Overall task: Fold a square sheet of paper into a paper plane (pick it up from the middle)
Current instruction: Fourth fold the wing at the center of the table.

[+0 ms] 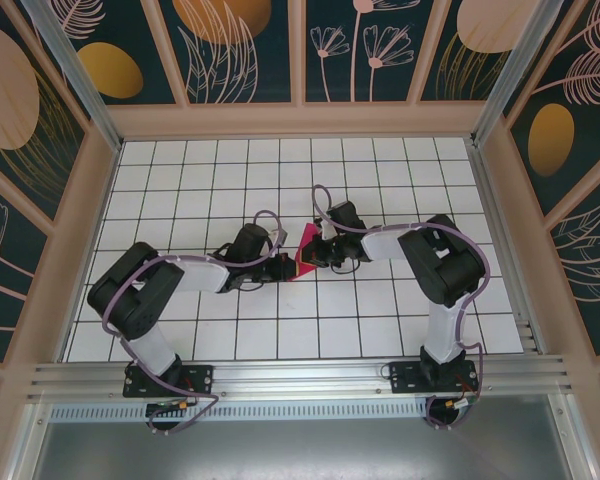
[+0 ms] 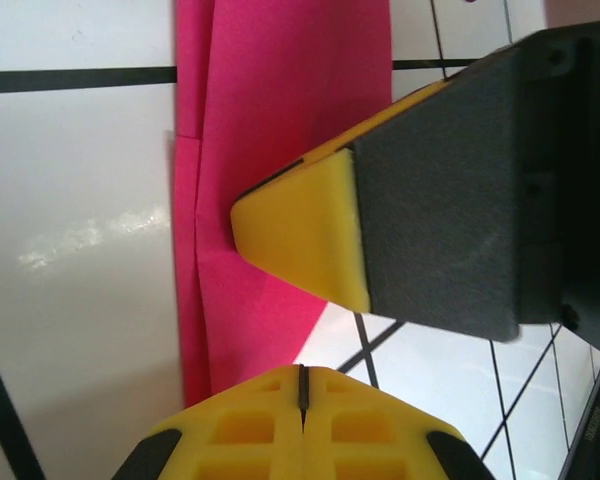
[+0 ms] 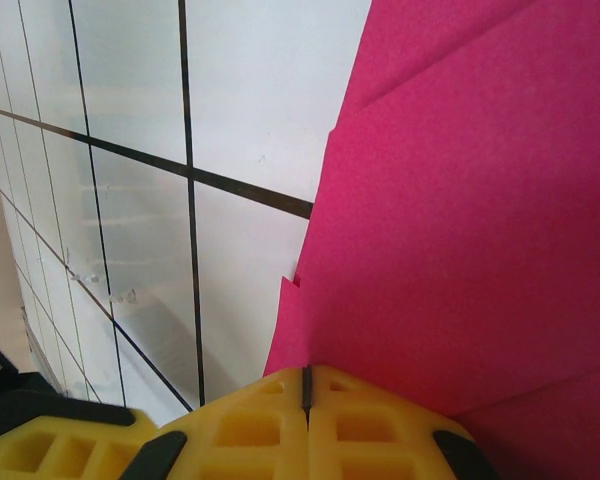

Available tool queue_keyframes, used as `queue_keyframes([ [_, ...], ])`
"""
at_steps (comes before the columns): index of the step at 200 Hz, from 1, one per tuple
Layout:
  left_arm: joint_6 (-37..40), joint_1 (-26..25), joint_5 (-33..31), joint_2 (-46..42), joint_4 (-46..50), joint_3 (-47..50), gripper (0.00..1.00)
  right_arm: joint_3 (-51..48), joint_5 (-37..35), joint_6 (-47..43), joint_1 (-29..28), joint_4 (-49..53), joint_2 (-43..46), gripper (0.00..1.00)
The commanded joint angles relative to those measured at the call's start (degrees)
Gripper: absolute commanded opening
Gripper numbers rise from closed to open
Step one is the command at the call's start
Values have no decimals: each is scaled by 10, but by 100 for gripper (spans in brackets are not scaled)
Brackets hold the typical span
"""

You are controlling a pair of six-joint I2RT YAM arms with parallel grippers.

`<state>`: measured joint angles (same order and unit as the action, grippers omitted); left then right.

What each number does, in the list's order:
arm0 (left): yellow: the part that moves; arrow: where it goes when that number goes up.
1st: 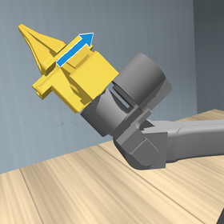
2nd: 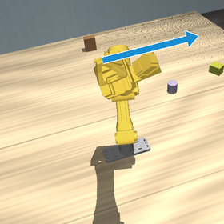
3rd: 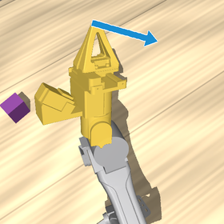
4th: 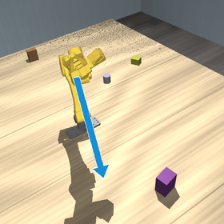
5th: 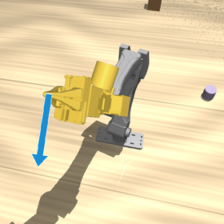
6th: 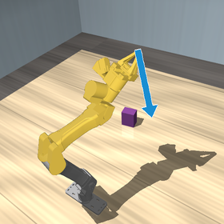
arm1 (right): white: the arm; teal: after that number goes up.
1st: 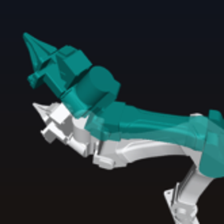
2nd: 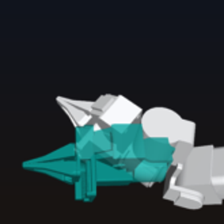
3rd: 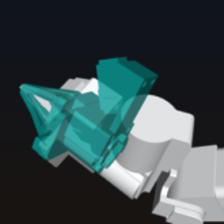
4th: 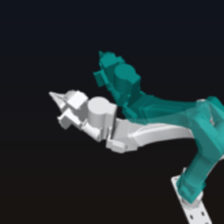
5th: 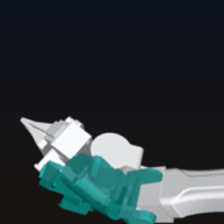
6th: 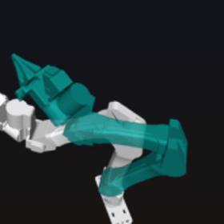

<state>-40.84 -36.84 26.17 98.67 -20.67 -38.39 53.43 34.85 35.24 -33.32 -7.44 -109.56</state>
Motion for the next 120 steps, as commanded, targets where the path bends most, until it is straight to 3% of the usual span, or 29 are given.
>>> queue_keyframes([
  [1, -3, 3, 1, 26, -6, -16, 3, 9, -1, -5, -2, 6, -15, 0],
  [48, 19, 2, -7, 40, 34, -10, 3, 13, -8, -7, -2, 22, -20, 0],
  [120, 49, 5, 4, -19, 81, 63, 0, 15, -17, -12, 2, 43, -27, 0],
])
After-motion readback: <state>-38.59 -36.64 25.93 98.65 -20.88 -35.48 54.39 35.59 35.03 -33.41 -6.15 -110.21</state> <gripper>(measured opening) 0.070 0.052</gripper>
